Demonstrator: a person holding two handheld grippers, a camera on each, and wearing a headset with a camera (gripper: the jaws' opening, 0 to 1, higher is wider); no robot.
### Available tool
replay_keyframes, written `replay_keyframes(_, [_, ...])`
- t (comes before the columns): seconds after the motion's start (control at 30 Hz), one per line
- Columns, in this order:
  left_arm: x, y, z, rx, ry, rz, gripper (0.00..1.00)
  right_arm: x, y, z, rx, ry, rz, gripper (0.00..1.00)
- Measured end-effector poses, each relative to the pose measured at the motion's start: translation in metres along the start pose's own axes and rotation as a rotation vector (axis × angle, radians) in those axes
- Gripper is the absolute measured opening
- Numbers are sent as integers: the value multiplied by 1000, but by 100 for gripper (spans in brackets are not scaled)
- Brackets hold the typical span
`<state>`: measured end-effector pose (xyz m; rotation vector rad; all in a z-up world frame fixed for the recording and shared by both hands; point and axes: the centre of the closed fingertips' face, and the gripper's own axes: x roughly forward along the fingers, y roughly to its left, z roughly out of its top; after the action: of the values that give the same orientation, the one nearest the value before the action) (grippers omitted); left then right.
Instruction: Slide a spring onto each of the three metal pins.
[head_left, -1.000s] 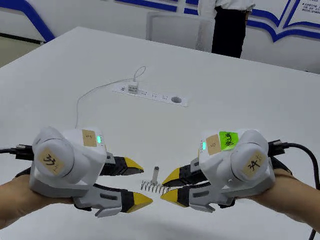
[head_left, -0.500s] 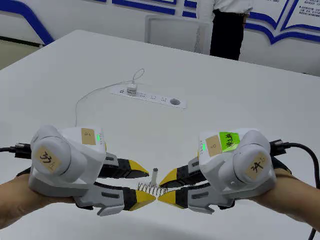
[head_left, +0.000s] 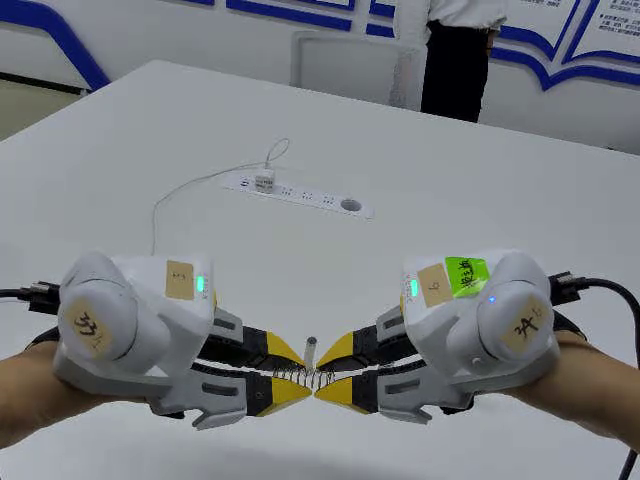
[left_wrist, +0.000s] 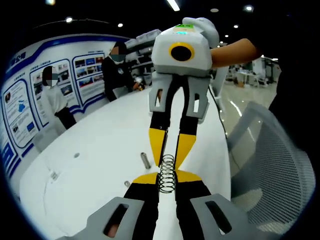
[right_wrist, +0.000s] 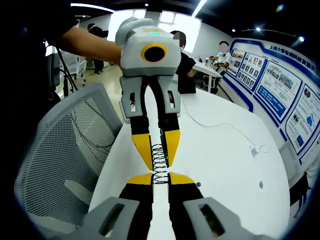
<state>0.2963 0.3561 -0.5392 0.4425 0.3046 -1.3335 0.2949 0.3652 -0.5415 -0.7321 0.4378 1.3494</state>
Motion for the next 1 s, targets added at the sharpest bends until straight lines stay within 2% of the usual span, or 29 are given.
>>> replay_keyframes(0.23, [0, 1, 4, 18, -4, -6, 10, -3, -2, 1, 11, -11, -6, 12])
replay_keyframes(0.4, [0, -1, 7, 34, -7, -17, 10, -2, 0, -10, 18, 13, 16, 16])
replay_keyframes(0.47, [0, -2, 7, 41, -8, -20, 10, -2, 0, -9, 24, -4, 18, 11])
replay_keyframes(0.63, [-2, -3, 7, 45, -9, -27, 10, -4, 2, -4, 57, -33, 34, 11])
replay_keyframes(0.9, [2, -8, -1, 100, 40, -30, 10, -11, 6, 8, 123, -104, 71, 10])
replay_keyframes(1.0, [3, -7, -1, 102, 43, -25, 10, -13, 6, 12, 139, -123, 71, 11])
